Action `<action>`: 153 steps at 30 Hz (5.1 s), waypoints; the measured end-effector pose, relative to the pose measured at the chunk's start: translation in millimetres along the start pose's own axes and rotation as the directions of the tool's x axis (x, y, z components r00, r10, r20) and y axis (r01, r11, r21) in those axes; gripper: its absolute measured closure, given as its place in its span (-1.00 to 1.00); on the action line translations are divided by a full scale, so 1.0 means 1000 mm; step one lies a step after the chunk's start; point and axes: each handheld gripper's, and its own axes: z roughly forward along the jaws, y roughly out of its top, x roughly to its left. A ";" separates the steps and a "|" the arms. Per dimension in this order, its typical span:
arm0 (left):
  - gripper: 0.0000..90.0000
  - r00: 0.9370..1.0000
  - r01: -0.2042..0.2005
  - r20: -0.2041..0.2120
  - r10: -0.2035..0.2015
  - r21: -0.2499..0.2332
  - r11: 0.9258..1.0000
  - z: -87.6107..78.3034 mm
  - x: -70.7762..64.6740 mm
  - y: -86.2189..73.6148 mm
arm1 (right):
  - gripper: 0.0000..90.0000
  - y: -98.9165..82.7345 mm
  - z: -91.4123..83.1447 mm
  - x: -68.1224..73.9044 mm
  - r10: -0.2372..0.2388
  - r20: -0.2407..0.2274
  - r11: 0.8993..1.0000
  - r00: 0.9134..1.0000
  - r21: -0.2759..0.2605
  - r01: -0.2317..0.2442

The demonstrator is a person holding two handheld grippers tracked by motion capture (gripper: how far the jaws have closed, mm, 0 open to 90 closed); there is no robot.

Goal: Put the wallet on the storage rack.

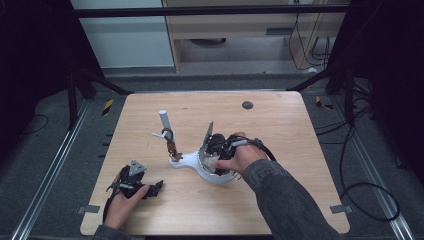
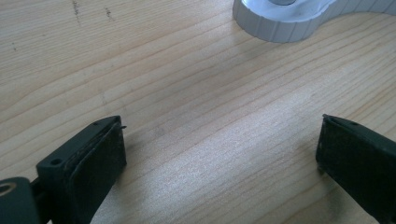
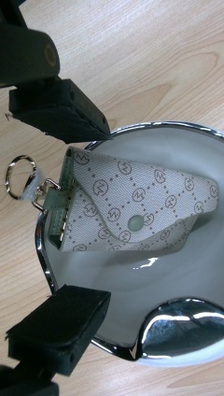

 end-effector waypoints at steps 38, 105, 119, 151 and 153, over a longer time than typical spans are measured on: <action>-0.98 1.000 -0.002 0.002 0.002 -0.001 1.000 0.000 0.000 0.000 | -0.40 -0.007 -0.008 0.001 0.021 -0.037 0.998 0.999 -0.063 -0.023; -0.99 1.000 -0.006 0.004 0.006 0.004 1.000 0.000 -0.001 0.000 | -0.88 -0.127 -0.033 -0.045 0.293 0.004 0.831 0.956 -0.495 -0.252; -1.00 1.000 -0.005 0.006 0.005 0.003 1.000 0.000 -0.002 0.000 | -0.89 -0.159 -0.012 -0.060 0.394 -0.002 0.794 0.919 -0.502 -0.342; -1.00 1.000 -0.008 0.008 0.008 0.006 1.000 0.000 -0.002 0.000 | -0.89 -0.203 0.053 -0.068 0.578 -0.031 0.704 0.815 -0.486 -0.518; -1.00 1.000 -0.008 0.008 0.008 0.006 1.000 0.000 -0.002 0.000 | -0.89 -0.205 0.056 -0.068 0.584 -0.034 0.702 0.811 -0.481 -0.525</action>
